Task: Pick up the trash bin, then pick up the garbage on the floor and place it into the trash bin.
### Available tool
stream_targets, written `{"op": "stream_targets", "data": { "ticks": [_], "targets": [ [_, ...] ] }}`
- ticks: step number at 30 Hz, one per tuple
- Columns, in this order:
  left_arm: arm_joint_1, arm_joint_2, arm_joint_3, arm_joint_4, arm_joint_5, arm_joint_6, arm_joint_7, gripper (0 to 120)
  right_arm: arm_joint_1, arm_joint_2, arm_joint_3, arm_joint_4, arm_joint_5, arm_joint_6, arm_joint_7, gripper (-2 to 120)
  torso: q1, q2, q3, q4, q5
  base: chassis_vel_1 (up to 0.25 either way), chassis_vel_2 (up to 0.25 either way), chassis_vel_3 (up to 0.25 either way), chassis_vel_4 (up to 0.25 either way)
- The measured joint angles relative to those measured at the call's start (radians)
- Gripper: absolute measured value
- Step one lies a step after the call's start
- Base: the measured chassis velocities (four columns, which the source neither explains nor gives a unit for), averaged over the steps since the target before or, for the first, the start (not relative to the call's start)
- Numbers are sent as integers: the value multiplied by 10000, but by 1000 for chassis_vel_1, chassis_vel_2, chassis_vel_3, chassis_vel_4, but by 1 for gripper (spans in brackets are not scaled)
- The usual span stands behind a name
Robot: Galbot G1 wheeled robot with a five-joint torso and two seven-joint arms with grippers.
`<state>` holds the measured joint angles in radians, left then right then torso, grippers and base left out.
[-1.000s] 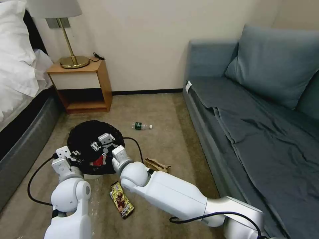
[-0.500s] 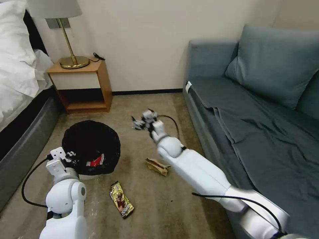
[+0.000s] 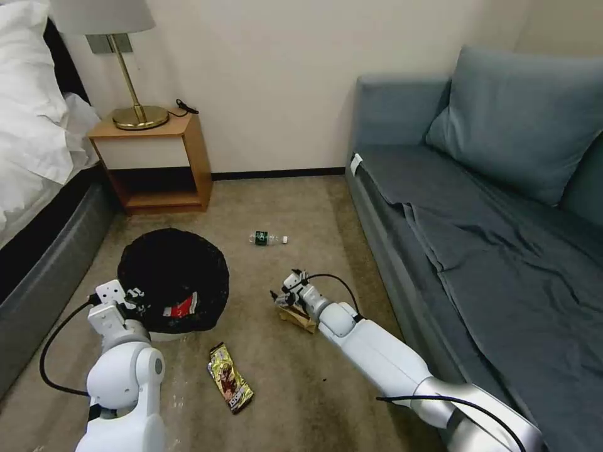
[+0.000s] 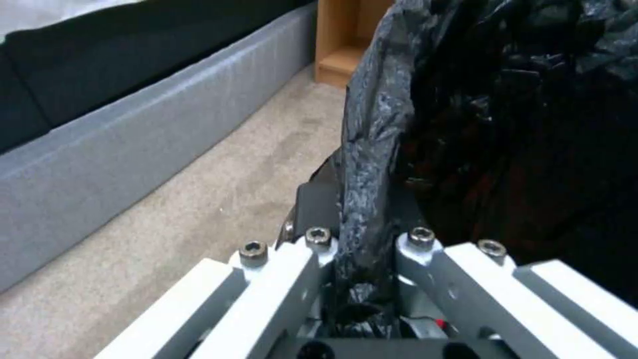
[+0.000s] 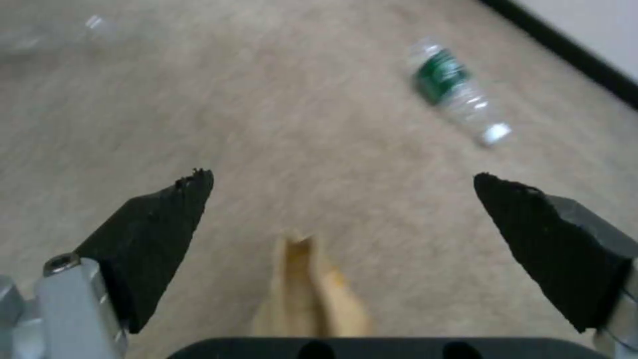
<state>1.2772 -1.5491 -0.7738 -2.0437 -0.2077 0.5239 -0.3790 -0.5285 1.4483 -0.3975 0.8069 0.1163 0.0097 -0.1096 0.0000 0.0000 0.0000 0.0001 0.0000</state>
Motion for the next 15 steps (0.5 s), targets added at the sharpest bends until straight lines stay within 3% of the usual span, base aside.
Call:
{"op": "stream_targets", "data": {
  "ticks": [5,15],
  "targets": [
    [-36,16,19,-41,60,105,-1,4,-3,276,-19,-842,-267,57,-748,100,1,-1,0,-2,-1,0,0,0,0],
    [-31,-20,110,-52,244,168,0,4,258,757,658,-2730,-813,446,-976,100,0,0,0,-2,-1,0,0,0,0]
  ]
}}
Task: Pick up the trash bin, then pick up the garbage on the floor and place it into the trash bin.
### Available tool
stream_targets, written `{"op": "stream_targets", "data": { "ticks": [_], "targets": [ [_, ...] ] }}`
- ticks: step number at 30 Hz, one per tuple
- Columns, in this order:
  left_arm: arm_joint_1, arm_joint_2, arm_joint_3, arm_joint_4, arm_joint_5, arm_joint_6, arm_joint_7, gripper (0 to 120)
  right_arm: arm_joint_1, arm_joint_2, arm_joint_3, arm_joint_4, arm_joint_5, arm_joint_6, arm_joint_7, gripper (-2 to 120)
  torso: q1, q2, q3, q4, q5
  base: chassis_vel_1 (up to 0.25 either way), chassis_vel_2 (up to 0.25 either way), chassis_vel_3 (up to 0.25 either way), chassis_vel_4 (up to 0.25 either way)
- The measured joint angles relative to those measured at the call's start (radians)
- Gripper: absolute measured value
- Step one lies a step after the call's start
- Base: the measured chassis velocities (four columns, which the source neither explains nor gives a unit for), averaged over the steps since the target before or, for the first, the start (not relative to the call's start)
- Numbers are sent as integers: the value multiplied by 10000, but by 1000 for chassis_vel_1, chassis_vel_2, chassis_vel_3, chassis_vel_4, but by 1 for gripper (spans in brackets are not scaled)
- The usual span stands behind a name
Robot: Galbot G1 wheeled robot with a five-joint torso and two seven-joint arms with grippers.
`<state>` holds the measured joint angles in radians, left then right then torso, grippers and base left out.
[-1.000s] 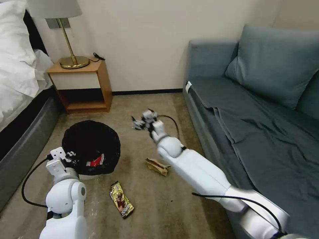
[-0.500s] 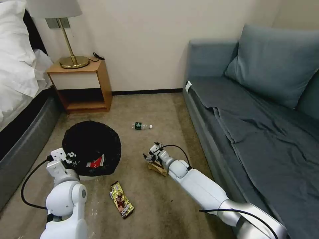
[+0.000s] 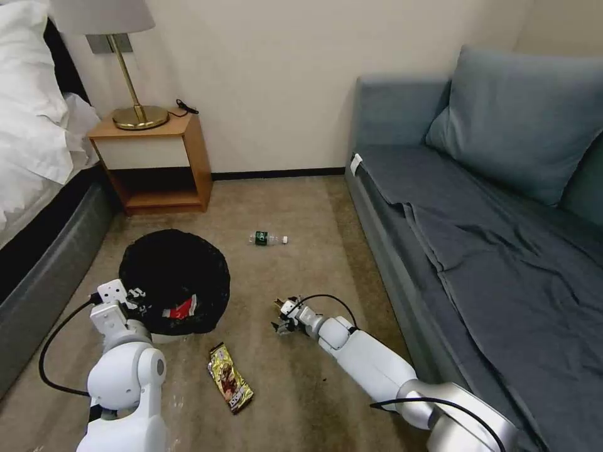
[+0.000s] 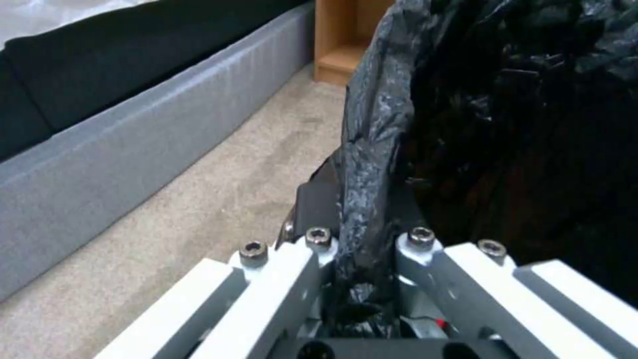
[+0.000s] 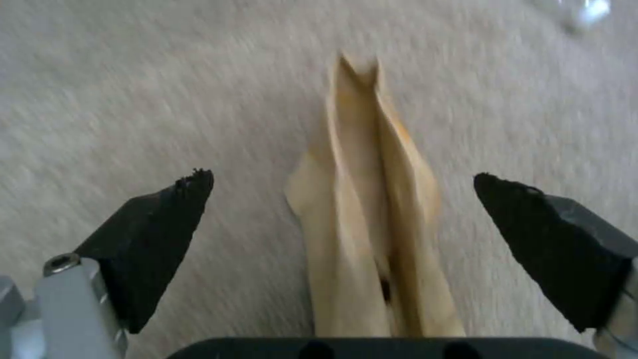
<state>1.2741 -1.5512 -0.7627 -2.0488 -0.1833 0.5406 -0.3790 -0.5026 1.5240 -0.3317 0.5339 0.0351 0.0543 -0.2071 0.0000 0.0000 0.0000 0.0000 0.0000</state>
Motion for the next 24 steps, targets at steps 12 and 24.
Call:
{"op": "stream_targets", "data": {
  "ticks": [12,24],
  "targets": [
    [36,-90,86,-80,163,6,3,4,15,-19,911,-815,539,-188,-503,96,0,0,0,0,1,0,0,0,0],
    [62,-119,110,-65,179,-61,-10,4,-247,-18,1011,-687,633,-122,-365,59,0,0,0,0,0,0,0,0,0]
  ]
}}
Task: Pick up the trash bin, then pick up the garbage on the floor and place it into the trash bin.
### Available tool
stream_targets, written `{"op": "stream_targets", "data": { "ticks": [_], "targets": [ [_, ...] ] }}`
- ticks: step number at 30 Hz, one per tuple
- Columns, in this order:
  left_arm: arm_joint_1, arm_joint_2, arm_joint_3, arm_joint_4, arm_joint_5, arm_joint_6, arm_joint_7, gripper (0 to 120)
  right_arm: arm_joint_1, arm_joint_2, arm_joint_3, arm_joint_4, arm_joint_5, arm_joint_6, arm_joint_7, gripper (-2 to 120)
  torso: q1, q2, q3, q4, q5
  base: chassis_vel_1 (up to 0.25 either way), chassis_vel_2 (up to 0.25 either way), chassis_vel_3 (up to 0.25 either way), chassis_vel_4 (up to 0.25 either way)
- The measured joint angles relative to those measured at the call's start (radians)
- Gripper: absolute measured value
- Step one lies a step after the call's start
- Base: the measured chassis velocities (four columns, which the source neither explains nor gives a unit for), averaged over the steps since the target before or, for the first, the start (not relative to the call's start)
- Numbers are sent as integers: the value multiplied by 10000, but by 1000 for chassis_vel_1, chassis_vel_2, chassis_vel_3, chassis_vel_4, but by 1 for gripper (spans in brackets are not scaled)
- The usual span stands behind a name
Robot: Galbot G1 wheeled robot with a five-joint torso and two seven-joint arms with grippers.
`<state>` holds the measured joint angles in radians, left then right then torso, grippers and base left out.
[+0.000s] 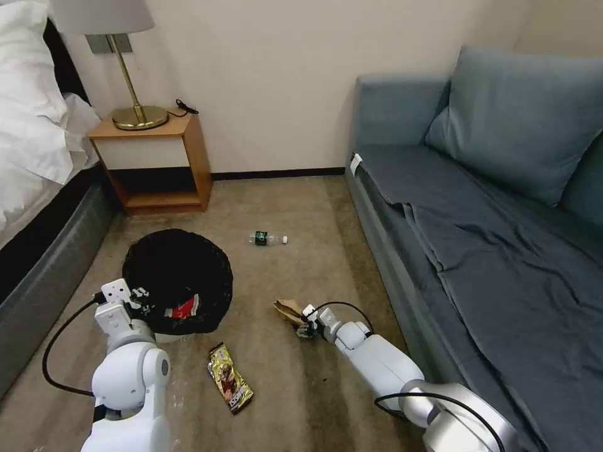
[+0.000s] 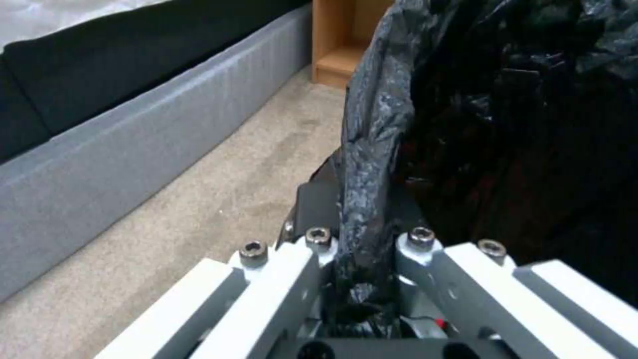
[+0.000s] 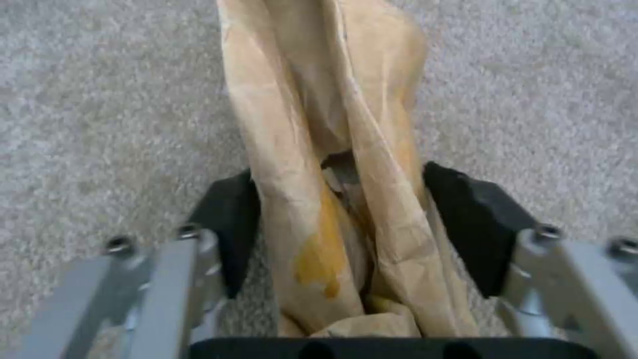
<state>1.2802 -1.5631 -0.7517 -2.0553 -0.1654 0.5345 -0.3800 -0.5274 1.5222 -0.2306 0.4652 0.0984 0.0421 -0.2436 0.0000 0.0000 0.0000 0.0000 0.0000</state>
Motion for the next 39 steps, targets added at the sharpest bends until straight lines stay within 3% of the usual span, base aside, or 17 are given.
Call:
{"op": "stream_targets", "data": {
  "ticks": [2,15,20,26,31,34,39],
  "targets": [
    [-9,23,-24,6,-34,-12,-6,4,-50,0,15,93,-5,0,59,45,0,0,0,0,0,0,0,0,0],
    [-79,1,-15,137,-63,-117,-38,4,-92,-28,15,337,193,-114,415,1,0,0,0,0,0,0,0,0,0],
    [-94,7,-60,206,-72,-168,-59,4,-128,-32,18,468,243,-99,559,0,0,0,0,0,0,0,0,0,0],
    [-159,33,-69,334,-96,-232,-80,4,-131,-202,115,1301,1168,39,1246,0,0,0,0,0,1,0,0,0,0],
    [-247,41,-56,568,-106,-328,-101,4,94,-395,48,3123,2613,360,2445,0,0,0,0,-1,-2,0,0,0,0],
    [-297,15,-25,663,-107,-366,-94,4,459,-168,-81,3773,2754,954,2964,0,0,0,1,0,-1,0,0,0,0],
    [-334,-4,-29,723,-100,-385,-98,4,1017,67,-732,4727,3235,976,3462,0,0,0,0,1,-2,0,0,0,0]
  ]
}}
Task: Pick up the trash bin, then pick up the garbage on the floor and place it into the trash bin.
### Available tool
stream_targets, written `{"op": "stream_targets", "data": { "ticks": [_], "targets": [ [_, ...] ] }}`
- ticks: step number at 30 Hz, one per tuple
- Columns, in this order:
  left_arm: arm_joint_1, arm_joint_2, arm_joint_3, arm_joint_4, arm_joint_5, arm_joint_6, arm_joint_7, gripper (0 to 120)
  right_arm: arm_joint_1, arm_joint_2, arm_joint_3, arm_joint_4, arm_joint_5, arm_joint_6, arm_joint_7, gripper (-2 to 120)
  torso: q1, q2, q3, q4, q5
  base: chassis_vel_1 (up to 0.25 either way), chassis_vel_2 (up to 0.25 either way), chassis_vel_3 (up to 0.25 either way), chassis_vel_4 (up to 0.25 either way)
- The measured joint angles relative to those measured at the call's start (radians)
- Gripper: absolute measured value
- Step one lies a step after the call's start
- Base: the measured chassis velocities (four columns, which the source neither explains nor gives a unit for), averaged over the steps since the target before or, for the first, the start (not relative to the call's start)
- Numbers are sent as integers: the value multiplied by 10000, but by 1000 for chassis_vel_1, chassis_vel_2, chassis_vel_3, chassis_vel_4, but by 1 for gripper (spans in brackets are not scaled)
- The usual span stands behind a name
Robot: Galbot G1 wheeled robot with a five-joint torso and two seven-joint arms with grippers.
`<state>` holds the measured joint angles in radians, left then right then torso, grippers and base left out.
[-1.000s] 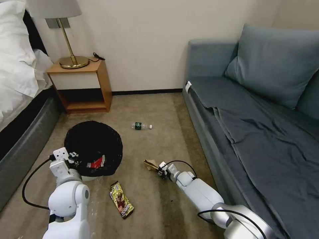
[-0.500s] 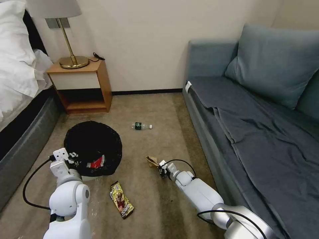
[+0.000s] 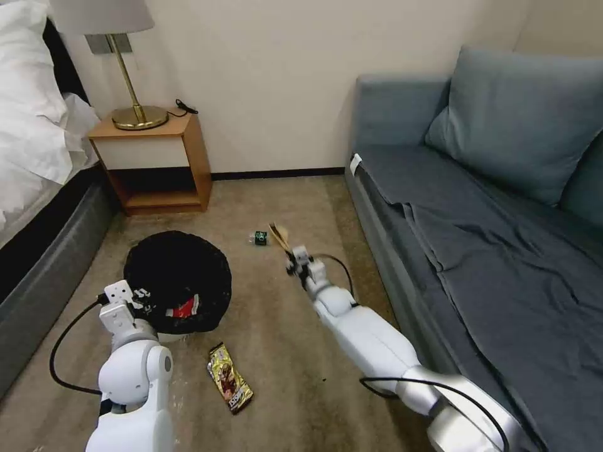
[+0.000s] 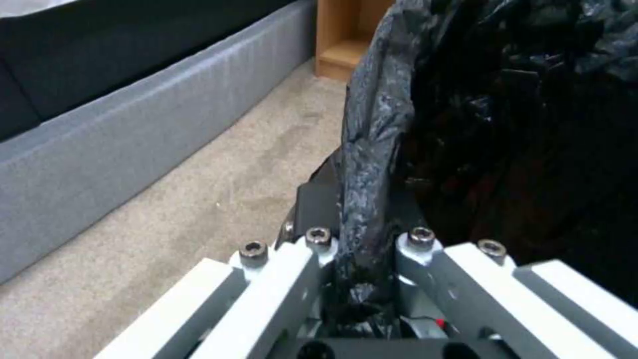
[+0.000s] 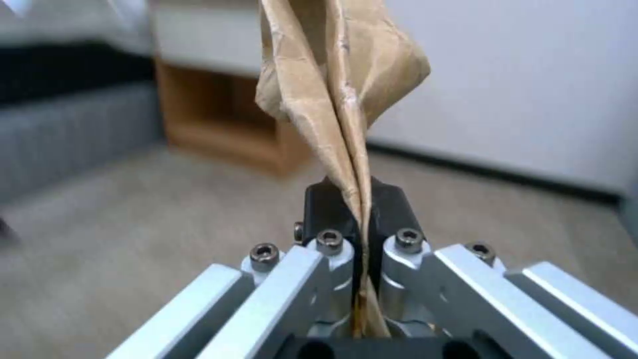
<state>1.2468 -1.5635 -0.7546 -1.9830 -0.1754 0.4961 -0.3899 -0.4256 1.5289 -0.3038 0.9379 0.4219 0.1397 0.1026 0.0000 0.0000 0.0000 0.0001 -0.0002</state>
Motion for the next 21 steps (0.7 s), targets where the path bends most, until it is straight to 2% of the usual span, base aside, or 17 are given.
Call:
{"op": "stream_targets", "data": {
  "ticks": [5,7,11,14,21],
  "targets": [
    [-36,-22,-38,64,10,-37,6,4,384,178,-1063,1042,574,-224,690,0,0,0,0,0,0,0,0,0,0],
    [-105,-56,-48,126,39,-52,6,4,567,253,-1849,2091,1011,-693,1126,0,0,0,0,0,1,0,0,0,0],
    [-206,-92,-28,197,93,-56,15,4,776,372,-2852,2873,1187,-953,1600,0,0,0,0,2,0,0,0,0,0],
    [-245,-159,7,208,197,-58,16,4,915,468,-3561,3098,1180,-1039,1760,0,0,2,0,1,1,0,0,0,0],
    [-180,-365,125,146,399,-79,51,4,570,679,-4038,2705,833,-993,1760,0,0,1,0,-3,0,0,0,0,0]
  ]
}}
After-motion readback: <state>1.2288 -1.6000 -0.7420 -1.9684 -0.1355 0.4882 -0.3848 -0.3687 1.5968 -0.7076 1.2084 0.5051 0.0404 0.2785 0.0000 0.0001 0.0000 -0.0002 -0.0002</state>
